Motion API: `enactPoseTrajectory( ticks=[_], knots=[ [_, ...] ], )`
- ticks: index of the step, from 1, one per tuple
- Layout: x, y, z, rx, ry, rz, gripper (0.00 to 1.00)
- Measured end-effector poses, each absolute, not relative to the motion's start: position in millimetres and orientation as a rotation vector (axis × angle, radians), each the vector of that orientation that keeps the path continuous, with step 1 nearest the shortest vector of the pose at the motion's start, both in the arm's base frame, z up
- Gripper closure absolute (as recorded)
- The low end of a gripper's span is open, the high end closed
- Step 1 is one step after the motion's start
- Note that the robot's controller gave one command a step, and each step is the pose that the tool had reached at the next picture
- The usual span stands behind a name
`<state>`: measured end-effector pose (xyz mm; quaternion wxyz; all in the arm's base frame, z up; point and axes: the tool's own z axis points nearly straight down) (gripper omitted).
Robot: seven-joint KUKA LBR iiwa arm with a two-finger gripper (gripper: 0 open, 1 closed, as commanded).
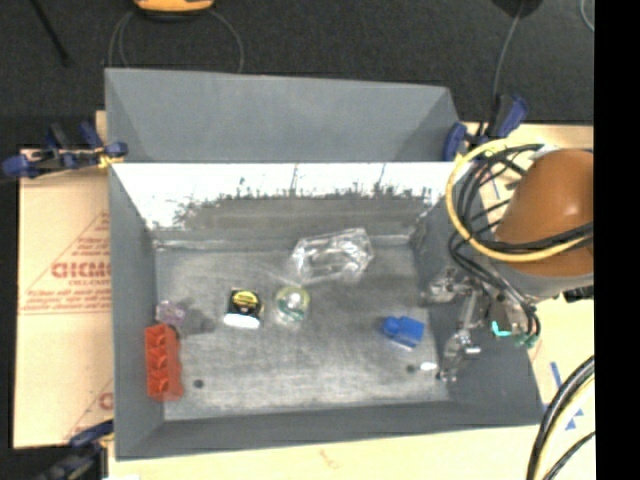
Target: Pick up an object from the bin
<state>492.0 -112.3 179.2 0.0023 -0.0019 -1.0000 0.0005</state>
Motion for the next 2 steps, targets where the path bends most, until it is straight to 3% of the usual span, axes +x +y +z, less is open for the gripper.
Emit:
enactPoseTrajectory(
  ticks=[1,2],
  knots=[
    [539.2,-127,72,-0.600,-3.090,-0.002,0.00],
    [530.1,-117,102,-0.677,-3.074,-0.002,0.00]
  ],
)
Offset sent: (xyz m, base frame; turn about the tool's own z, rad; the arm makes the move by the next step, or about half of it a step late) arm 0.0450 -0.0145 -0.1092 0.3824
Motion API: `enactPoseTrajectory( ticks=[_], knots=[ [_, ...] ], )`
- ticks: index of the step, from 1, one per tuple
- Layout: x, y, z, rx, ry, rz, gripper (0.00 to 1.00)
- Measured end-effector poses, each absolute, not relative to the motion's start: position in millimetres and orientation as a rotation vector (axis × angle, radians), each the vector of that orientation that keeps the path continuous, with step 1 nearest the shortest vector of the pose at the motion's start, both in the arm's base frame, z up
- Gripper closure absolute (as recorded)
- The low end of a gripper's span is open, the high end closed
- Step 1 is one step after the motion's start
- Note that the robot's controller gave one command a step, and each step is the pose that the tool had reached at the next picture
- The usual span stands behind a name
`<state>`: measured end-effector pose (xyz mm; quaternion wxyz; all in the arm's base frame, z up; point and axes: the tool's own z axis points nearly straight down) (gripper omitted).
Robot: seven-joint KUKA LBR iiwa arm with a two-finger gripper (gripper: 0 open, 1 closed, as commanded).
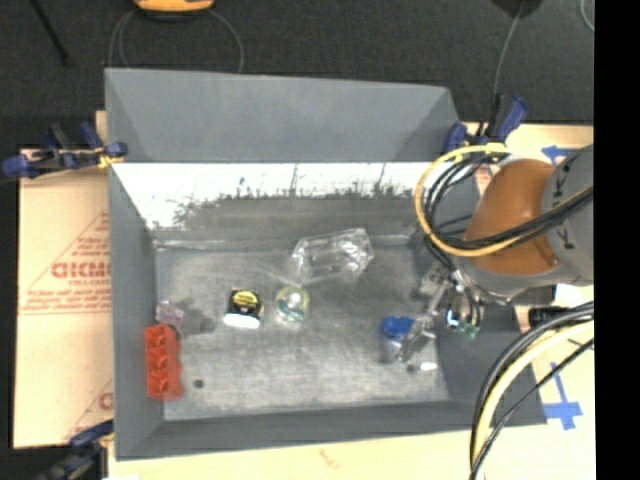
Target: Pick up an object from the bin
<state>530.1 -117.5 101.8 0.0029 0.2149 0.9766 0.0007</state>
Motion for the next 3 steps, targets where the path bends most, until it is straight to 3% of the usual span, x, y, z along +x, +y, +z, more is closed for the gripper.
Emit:
enactPoseTrajectory(
  ticks=[1,2,3],
  knots=[
    [544.2,-124,101,0.697,3.057,0.002,0.00],
    [541.7,-124,73,0.949,2.986,0.004,0.00],
    [543.5,-125,75,0.938,2.991,0.000,0.00]
  ],
)
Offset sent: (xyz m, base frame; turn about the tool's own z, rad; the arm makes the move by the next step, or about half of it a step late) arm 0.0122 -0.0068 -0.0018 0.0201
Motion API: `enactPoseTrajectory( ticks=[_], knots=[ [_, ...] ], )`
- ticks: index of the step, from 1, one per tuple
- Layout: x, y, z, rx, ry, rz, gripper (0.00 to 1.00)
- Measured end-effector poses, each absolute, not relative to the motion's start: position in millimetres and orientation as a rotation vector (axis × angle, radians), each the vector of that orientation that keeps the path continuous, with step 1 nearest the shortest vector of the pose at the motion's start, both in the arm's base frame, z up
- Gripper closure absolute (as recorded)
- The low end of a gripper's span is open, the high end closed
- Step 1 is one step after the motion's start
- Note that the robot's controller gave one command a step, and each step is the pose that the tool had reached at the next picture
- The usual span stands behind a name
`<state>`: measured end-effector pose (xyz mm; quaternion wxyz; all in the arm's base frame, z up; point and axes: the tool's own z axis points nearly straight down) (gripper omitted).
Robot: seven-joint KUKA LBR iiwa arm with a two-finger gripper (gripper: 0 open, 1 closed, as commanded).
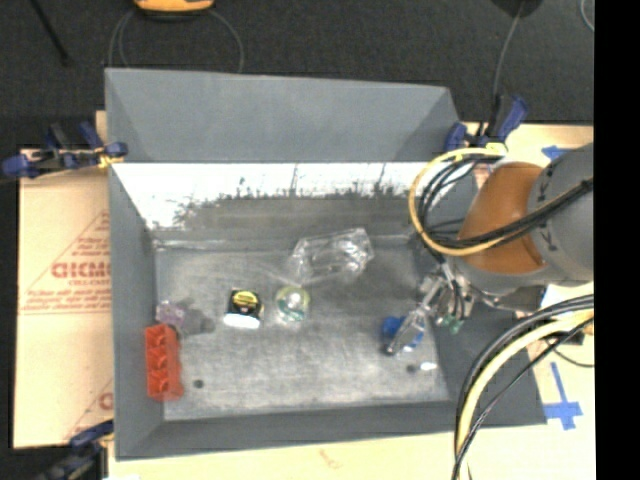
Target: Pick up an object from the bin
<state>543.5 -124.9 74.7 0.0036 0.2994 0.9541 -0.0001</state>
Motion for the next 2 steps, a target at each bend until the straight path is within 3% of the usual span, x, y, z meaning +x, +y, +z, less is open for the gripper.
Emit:
enactPoseTrajectory(
  ticks=[1,2],
  knots=[
    [545.7,-127,78,0.936,2.984,-0.003,1.00],
    [548.6,-128,169,0.927,2.990,0.002,1.00]
  ],
)
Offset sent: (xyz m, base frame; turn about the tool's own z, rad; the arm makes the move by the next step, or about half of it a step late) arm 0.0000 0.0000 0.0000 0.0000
